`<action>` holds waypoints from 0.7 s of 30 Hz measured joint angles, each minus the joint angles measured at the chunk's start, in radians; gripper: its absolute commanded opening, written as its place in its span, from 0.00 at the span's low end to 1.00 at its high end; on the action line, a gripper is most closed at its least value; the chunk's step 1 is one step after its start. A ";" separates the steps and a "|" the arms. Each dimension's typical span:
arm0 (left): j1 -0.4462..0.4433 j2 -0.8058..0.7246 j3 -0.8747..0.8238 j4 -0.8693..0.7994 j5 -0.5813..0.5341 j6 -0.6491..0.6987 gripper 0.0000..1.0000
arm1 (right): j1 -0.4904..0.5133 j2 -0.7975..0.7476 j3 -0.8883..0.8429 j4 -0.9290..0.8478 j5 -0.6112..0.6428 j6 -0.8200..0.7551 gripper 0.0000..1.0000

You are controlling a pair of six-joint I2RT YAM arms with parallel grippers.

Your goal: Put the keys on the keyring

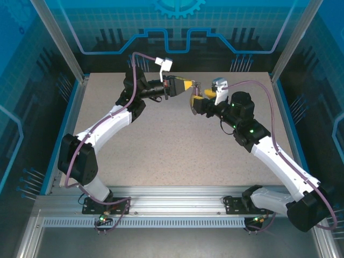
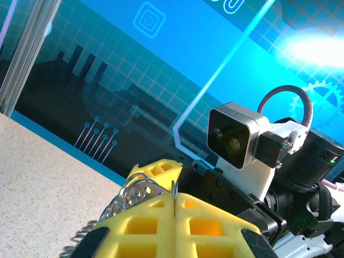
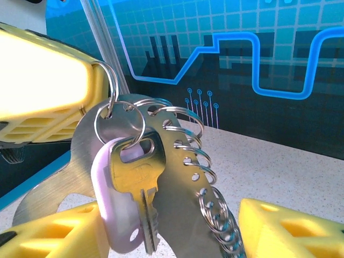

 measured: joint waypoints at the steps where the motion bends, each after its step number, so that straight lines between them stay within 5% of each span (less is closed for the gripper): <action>1: 0.000 0.000 0.000 0.000 0.000 0.000 0.00 | 0.000 -0.002 -0.003 -0.001 0.002 -0.001 0.65; 21: 0.000 0.000 -0.006 -0.004 0.000 0.000 0.00 | 0.000 -0.006 -0.041 0.010 0.013 -0.011 0.66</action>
